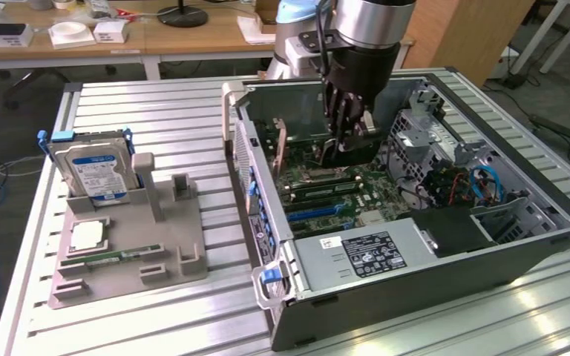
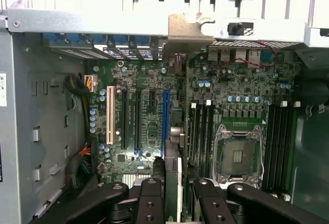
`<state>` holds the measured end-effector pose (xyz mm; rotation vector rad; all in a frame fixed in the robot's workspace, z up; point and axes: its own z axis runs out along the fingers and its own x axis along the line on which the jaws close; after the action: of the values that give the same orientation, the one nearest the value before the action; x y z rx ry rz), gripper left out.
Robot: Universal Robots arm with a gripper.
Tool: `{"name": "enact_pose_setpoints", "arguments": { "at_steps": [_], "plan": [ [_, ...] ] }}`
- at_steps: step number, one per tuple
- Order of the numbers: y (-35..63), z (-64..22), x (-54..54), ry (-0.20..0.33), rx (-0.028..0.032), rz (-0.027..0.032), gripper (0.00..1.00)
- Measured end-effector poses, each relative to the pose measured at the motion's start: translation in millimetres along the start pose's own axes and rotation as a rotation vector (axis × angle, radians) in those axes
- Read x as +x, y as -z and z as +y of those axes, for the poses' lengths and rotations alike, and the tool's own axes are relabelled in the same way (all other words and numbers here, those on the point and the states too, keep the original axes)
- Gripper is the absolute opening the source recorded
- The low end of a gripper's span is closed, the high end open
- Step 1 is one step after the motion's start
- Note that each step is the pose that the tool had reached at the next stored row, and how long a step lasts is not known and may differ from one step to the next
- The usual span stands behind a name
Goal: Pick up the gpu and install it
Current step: 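Insert the gpu into the slot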
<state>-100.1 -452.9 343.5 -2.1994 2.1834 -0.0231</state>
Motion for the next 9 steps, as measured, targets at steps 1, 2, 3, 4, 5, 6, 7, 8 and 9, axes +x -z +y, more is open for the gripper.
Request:
{"name": "enact_pose_setpoints", "arguments": {
  "at_steps": [1,2,3,4,5,6,7,8,9],
  "plan": [
    [-0.2,0.1,0.5,0.0,0.0,0.0,0.26],
    [-0.4,0.1,1.0,0.0,0.0,0.0,0.26],
    [-0.6,0.2,1.4,0.0,0.0,0.0,0.26],
    [-0.9,0.2,1.9,0.0,0.0,0.0,0.26],
    [-1.2,0.3,2.4,0.0,0.0001,-0.0001,0.26],
    [-1.5,0.3,2.8,0.0,0.0002,-0.0002,0.26],
    [-1.8,0.4,3.1,0.0,0.0001,-0.0002,0.26],
    [-2.0,0.5,3.5,0.0,0.0,0.0001,0.26],
    [-2.3,0.5,3.9,0.0,0.0,0.0001,0.26]
  ]
}}
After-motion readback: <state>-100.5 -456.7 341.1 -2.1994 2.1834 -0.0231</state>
